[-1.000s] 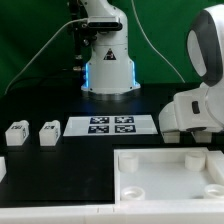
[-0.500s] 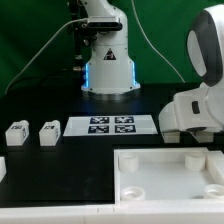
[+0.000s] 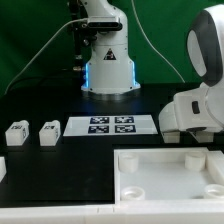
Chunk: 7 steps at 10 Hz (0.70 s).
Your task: Assemble one leg
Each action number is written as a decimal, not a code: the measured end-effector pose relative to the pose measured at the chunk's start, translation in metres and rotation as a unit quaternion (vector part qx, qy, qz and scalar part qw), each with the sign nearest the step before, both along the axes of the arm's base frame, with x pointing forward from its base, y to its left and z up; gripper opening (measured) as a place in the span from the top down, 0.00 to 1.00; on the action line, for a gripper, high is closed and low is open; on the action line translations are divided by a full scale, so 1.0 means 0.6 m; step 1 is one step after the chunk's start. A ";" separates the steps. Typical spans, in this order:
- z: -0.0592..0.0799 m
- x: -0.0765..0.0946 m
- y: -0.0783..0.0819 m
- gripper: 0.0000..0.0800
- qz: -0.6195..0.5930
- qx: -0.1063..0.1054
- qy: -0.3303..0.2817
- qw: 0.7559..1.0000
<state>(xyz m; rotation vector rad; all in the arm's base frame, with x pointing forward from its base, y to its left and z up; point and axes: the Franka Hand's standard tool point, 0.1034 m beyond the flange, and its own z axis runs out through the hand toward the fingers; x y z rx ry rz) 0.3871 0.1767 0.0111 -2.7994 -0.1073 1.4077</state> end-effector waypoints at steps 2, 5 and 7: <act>0.007 0.014 -0.005 0.64 -0.002 0.001 -0.008 1.000; 0.054 0.055 -0.008 0.64 0.004 0.011 -0.043 0.999; 0.091 0.117 -0.014 0.64 0.013 0.025 -0.141 0.990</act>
Offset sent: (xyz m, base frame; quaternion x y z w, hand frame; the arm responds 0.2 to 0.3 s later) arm 0.0253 -0.0085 0.0280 -0.0195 0.1016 -0.0133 0.9945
